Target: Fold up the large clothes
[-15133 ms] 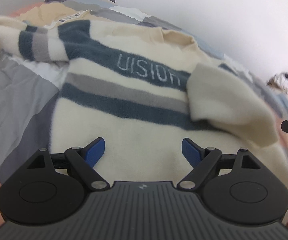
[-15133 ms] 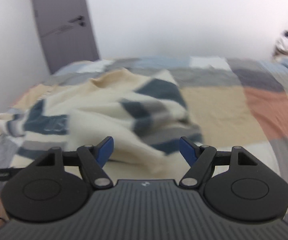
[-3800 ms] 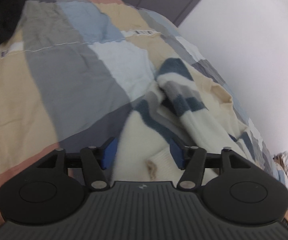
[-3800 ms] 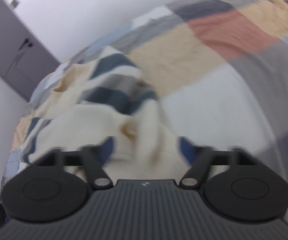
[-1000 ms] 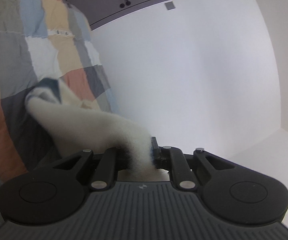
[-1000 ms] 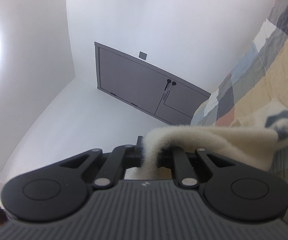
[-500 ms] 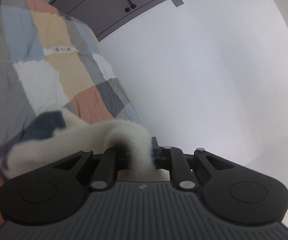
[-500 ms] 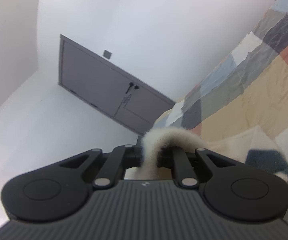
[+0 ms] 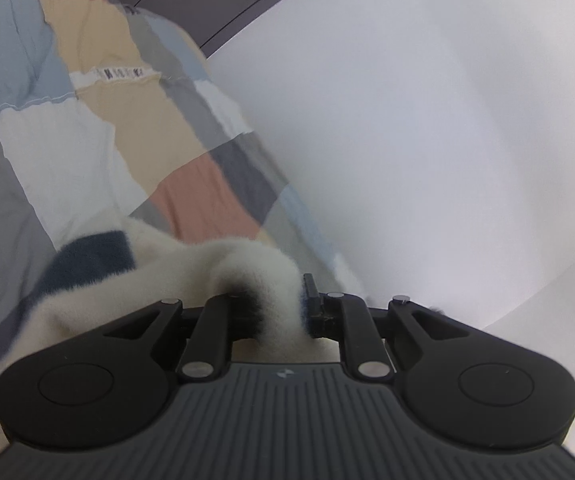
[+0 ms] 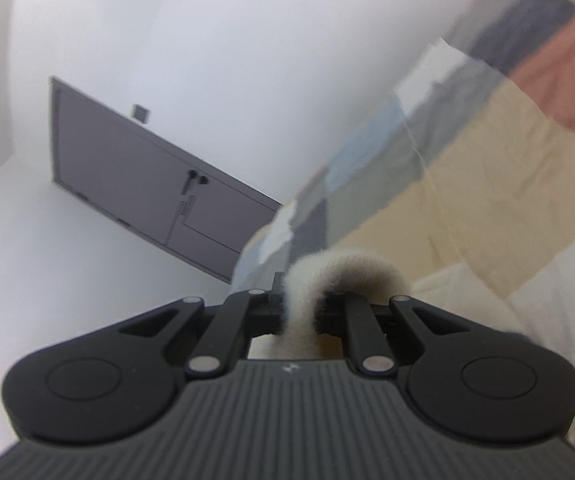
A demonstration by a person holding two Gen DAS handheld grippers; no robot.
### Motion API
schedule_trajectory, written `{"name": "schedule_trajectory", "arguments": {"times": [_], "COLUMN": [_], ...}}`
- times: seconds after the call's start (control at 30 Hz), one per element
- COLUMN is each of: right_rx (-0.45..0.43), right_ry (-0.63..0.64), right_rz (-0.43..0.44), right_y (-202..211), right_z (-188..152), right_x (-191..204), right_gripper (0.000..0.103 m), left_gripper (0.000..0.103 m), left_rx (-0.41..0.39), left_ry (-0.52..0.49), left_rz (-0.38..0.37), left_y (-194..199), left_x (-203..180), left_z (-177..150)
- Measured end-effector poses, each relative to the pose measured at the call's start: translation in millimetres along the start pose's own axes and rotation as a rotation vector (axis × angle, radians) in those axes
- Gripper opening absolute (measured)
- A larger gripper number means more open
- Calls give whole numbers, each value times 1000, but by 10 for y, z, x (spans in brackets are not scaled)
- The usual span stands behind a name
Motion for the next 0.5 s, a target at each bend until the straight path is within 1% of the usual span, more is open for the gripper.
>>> {"name": "schedule_trajectory", "arguments": {"times": [0.07, 0.17, 0.23, 0.33, 0.43, 0.5], "right_rx": [11, 25, 39, 66, 82, 85], "right_ry": [-13, 6, 10, -30, -85, -109], "right_rz": [-22, -64, -90, -102, -107, -116], "right_y": [-147, -374, -548, -766, -921, -997], "right_z": [23, 54, 86, 135, 160, 162], "right_x": [-81, -158, -241, -412, -581, -673], "right_gripper": [12, 12, 12, 12, 13, 13], "left_gripper": [17, 17, 18, 19, 20, 20], "left_rx": [8, 18, 30, 34, 21, 28], "left_ry": [5, 32, 20, 35, 13, -2], "left_rz": [19, 37, 54, 73, 68, 75], "left_y": [-157, -384, -547, -701, -817, -914], "left_x": [86, 256, 365, 519, 578, 601], "left_z": [-11, -22, -5, -31, -4, 9]}}
Point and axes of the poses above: each gripper's, at about its wrist camera, not at the fingertips, and y roughly against the way its jaws point, x to its left, z to its top, the point moved 2 cm from there along -y, roughly the way its jaws point, and after that the axes turned 9 degrees about -y, right-handed, at the moved point
